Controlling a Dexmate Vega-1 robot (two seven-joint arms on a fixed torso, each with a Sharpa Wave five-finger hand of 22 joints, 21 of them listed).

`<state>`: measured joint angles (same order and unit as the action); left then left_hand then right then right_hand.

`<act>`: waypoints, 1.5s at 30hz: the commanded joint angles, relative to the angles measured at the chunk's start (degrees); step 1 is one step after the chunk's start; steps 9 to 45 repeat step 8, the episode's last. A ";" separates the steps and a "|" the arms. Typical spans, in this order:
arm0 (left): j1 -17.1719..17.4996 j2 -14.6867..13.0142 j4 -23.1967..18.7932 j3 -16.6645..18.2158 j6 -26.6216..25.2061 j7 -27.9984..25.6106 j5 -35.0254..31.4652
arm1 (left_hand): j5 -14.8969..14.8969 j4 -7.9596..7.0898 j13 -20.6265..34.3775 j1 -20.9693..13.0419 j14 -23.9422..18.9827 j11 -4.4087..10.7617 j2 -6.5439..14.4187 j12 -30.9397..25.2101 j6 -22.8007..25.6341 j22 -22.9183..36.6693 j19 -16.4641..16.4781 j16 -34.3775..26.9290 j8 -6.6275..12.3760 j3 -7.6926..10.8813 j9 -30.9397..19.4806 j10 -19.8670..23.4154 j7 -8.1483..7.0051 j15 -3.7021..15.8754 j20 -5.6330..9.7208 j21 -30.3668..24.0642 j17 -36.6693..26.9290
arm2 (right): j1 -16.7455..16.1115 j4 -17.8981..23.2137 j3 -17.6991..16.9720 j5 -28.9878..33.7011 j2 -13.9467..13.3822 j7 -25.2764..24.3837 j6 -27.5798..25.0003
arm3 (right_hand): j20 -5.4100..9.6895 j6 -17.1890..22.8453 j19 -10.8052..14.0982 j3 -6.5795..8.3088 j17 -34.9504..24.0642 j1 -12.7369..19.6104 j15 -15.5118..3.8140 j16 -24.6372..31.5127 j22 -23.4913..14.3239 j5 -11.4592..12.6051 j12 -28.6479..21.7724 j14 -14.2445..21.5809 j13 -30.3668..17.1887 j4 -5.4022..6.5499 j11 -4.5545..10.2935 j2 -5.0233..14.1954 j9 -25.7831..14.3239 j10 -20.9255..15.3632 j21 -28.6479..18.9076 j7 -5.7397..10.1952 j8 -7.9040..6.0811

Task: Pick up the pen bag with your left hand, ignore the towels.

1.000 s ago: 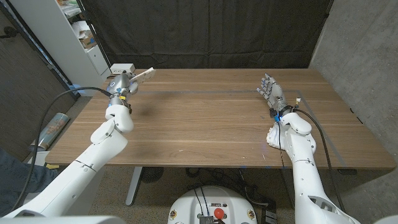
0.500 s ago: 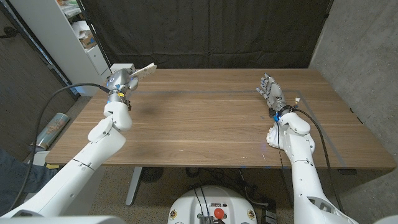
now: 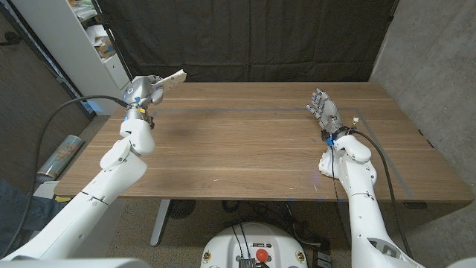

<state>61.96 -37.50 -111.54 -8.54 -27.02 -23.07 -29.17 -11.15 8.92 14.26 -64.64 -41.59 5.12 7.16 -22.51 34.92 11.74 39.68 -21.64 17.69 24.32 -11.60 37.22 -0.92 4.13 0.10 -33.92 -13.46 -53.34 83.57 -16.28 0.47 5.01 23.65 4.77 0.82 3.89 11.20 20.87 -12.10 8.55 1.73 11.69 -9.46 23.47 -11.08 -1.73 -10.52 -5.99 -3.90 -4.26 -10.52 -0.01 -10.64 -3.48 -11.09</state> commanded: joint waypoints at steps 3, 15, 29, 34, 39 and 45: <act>1.38 0.58 -1.53 1.92 0.97 0.78 -0.62 | 0.12 -0.20 0.18 0.47 -0.23 -0.11 -0.22 0.30 0.55 0.05 0.04 -0.19 -0.06 0.21 -0.17 0.43 -0.06 1.87 -0.59 -0.48 -0.25 | -1.05 1.35 0.44 -0.20 0.13 -0.27 -0.72 | -0.33 0.71 0.23 -0.07 -0.33 0.21 0.28 0.43 -0.28 0.47 -0.11 0.21 -0.30 -0.01 -0.11 0.09 -0.33 -0.04 -0.30 -0.01 -0.23; 1.37 0.73 -1.44 1.90 0.78 1.10 -1.14 | 0.13 -0.19 0.22 0.51 -0.14 -0.06 -0.26 0.34 0.62 0.05 -0.03 -0.18 -0.10 0.16 -0.18 0.46 -0.05 1.89 -0.60 -0.56 -0.34 | -1.62 2.12 0.55 -0.18 0.27 -0.56 -1.03 | -0.35 0.64 0.22 -0.08 -0.33 0.23 0.26 0.43 -0.28 0.47 -0.09 0.22 -0.30 -0.01 -0.11 0.12 -0.33 0.00 -0.29 0.00 -0.19; 1.37 0.73 -1.44 1.90 0.78 1.10 -1.14 | 0.13 -0.19 0.22 0.51 -0.14 -0.06 -0.26 0.34 0.62 0.05 -0.03 -0.18 -0.10 0.16 -0.18 0.46 -0.05 1.89 -0.60 -0.56 -0.34 | -1.62 2.12 0.55 -0.18 0.27 -0.56 -1.03 | -0.35 0.64 0.22 -0.08 -0.33 0.23 0.26 0.43 -0.28 0.47 -0.09 0.22 -0.30 -0.01 -0.11 0.12 -0.33 0.00 -0.29 0.00 -0.19; 1.37 0.73 -1.44 1.90 0.78 1.10 -1.14 | 0.13 -0.19 0.22 0.51 -0.14 -0.06 -0.26 0.34 0.62 0.05 -0.03 -0.18 -0.10 0.16 -0.18 0.46 -0.05 1.89 -0.60 -0.56 -0.34 | -1.62 2.12 0.55 -0.18 0.27 -0.56 -1.03 | -0.35 0.64 0.22 -0.08 -0.33 0.23 0.26 0.43 -0.28 0.47 -0.09 0.22 -0.30 -0.01 -0.11 0.12 -0.33 0.00 -0.29 0.00 -0.19; 1.37 0.73 -1.44 1.90 0.78 1.10 -1.14 | 0.13 -0.19 0.22 0.51 -0.14 -0.06 -0.26 0.34 0.62 0.05 -0.03 -0.18 -0.10 0.16 -0.18 0.46 -0.05 1.89 -0.60 -0.56 -0.34 | -1.62 2.12 0.55 -0.18 0.27 -0.56 -1.03 | -0.35 0.64 0.22 -0.08 -0.33 0.23 0.26 0.43 -0.28 0.47 -0.09 0.22 -0.30 -0.01 -0.11 0.12 -0.33 0.00 -0.29 0.00 -0.19; 1.37 0.73 -1.44 1.90 0.78 1.10 -1.14 | 0.13 -0.19 0.22 0.51 -0.14 -0.06 -0.26 0.34 0.62 0.05 -0.03 -0.18 -0.10 0.16 -0.18 0.46 -0.05 1.89 -0.60 -0.56 -0.34 | -1.62 2.12 0.55 -0.18 0.27 -0.56 -1.03 | -0.35 0.64 0.22 -0.08 -0.33 0.23 0.26 0.43 -0.28 0.47 -0.09 0.22 -0.30 -0.01 -0.11 0.12 -0.33 0.00 -0.29 0.00 -0.19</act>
